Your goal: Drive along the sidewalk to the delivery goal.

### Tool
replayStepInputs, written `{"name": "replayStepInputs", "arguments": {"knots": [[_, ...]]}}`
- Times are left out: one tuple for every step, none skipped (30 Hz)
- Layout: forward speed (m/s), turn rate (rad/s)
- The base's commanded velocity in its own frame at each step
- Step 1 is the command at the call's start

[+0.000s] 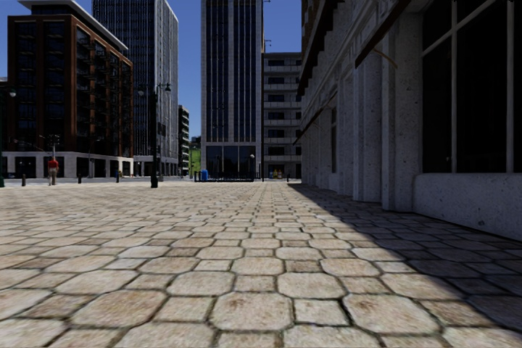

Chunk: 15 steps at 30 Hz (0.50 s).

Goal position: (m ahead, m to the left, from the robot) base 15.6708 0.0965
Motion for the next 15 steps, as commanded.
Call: {"name": "replayStepInputs", "arguments": {"knots": [[2.00,0.00],[2.00,0.00],[2.00,0.00],[2.00,0.00],[2.00,0.00],[2.00,0.00],[2.00,0.00],[2.00,0.00],[2.00,0.00],[2.00,0.00],[2.00,0.00],[2.00,0.00],[2.00,0.00],[2.00,0.00],[2.00,0.00]]}}
